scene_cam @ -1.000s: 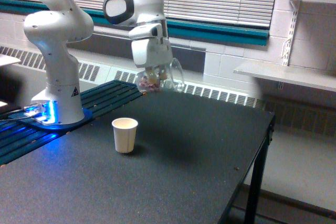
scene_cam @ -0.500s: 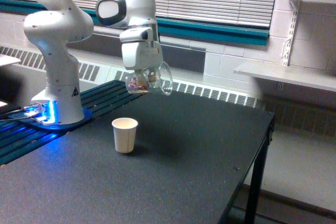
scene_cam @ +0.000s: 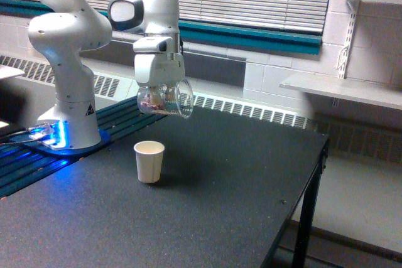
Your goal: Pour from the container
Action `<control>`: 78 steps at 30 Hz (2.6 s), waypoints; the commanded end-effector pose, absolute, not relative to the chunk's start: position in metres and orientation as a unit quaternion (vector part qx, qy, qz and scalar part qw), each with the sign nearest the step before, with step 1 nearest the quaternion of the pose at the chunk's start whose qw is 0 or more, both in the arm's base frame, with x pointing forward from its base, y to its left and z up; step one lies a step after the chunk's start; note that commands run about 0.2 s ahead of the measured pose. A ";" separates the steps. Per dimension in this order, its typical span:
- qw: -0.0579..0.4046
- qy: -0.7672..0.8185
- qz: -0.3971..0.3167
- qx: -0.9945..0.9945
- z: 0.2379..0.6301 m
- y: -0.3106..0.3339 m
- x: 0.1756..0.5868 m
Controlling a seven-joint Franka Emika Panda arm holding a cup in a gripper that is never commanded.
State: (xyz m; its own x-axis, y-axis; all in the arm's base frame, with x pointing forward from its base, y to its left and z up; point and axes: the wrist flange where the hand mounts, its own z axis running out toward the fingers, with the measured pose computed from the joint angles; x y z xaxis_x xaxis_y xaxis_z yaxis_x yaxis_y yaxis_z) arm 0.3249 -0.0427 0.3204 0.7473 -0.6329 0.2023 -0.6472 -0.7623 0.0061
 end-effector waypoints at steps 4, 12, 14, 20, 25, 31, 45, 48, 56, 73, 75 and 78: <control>0.053 -0.344 0.059 0.935 0.306 -0.043 0.305; 0.057 -0.358 0.046 0.931 0.308 -0.045 0.300; 0.059 -0.361 0.042 0.930 0.309 -0.047 0.298; 0.069 -0.368 0.029 0.927 0.311 -0.051 0.293; 0.077 -0.371 0.024 0.925 0.314 -0.055 0.289; 0.090 -0.370 0.016 0.924 0.316 -0.060 0.284; 0.102 -0.369 0.004 0.924 0.318 -0.062 0.277; 0.105 -0.368 0.001 0.924 0.318 -0.063 0.276; 0.107 -0.370 -0.004 0.923 0.318 -0.064 0.273; 0.121 -0.362 -0.027 0.924 0.306 -0.062 0.269; 0.123 -0.362 -0.032 0.924 0.304 -0.062 0.269; 0.126 -0.362 -0.035 0.923 0.302 -0.063 0.268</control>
State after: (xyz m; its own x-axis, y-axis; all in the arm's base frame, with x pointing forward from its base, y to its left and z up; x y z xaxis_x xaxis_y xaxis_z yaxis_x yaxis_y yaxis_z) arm 0.2781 -0.0689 0.3185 0.7401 -0.6699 0.0595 -0.6638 -0.7135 0.2244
